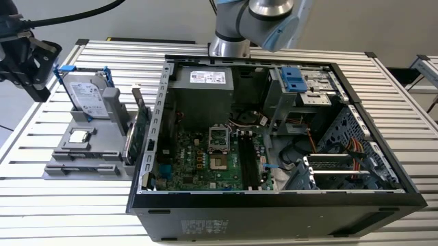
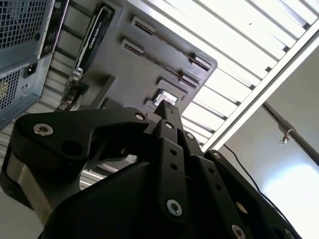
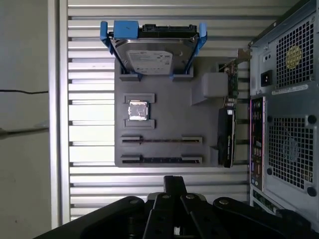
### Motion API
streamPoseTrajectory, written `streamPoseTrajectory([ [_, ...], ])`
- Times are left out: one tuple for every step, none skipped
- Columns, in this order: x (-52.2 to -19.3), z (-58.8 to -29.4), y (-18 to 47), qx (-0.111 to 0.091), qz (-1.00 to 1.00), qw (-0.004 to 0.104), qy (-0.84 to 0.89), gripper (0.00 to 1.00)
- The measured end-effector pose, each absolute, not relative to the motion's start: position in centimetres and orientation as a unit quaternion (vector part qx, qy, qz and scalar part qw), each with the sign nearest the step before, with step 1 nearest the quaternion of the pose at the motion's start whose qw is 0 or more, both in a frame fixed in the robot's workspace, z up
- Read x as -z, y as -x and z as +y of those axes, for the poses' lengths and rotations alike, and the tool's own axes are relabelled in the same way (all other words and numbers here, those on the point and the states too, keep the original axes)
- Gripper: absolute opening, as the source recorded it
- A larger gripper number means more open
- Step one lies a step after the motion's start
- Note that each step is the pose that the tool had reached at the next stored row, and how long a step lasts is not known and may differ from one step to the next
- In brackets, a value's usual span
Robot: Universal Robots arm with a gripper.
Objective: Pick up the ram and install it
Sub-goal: 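Pick up the ram and move it above insertion slot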
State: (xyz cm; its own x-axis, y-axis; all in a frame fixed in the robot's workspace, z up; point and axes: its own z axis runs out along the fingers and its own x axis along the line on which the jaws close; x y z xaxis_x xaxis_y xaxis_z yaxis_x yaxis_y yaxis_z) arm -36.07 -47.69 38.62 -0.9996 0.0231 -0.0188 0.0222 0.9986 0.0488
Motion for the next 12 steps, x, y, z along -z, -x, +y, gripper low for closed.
streamPoseTrajectory([
  [-38.62,-47.80,36.07,-0.024,1.000,0.010,-0.011,0.00],
  [-38.61,-47.89,36.07,-0.024,1.000,0.010,-0.011,0.00],
  [-38.59,-47.97,36.07,-0.024,1.000,0.010,-0.011,0.00],
  [-38.59,-48.05,36.07,-0.024,1.000,0.010,-0.011,0.00],
  [-38.58,-48.13,36.08,-0.024,1.000,0.010,-0.011,0.00],
  [-38.57,-48.19,36.08,-0.024,1.000,0.010,-0.011,0.00],
  [-38.56,-48.21,36.09,-0.024,1.000,0.010,-0.011,0.00],
  [-38.55,-48.21,36.09,-0.024,1.000,0.010,-0.011,0.00],
  [-38.52,-48.22,36.10,-0.024,1.000,0.010,-0.012,0.00],
  [-38.50,-48.22,36.10,-0.024,1.000,0.010,-0.012,0.00],
  [-38.50,-48.22,36.10,-0.024,1.000,0.010,-0.012,0.00],
  [-38.50,-48.22,36.10,-0.024,1.000,0.010,-0.012,0.00],
])
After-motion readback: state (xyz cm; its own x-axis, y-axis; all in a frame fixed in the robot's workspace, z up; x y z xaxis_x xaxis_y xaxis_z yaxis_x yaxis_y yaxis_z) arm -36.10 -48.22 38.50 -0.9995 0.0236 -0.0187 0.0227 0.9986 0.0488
